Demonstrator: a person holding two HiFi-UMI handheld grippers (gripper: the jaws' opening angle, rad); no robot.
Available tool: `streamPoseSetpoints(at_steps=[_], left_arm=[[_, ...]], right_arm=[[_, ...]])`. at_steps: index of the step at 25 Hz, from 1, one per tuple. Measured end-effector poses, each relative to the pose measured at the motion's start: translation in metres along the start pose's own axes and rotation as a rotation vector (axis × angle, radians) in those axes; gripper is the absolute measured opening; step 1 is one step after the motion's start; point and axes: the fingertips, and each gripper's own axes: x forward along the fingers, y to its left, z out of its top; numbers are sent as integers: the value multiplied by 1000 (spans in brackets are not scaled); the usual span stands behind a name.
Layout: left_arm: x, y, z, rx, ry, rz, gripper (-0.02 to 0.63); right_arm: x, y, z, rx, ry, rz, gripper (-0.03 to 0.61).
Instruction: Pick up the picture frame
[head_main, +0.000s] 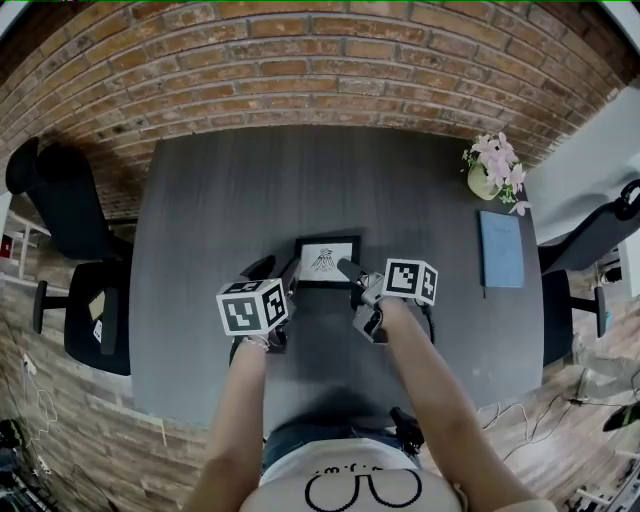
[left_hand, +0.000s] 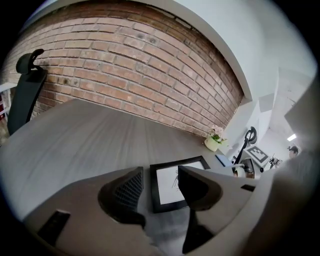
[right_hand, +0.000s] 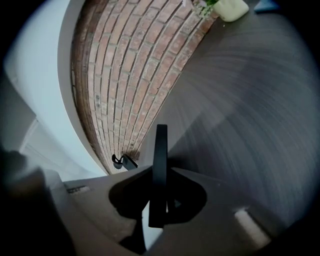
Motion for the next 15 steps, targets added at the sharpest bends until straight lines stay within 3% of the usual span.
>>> streamPoseSetpoints(at_steps=[8,15], left_arm=[[-39,-14,14,2,-84,-4,215],[-81,-32,23,26,-174,5,215]], right_arm=[[-32,28,5,-54,-60,13,34],[-77,72,7,-164,-130,61,34]])
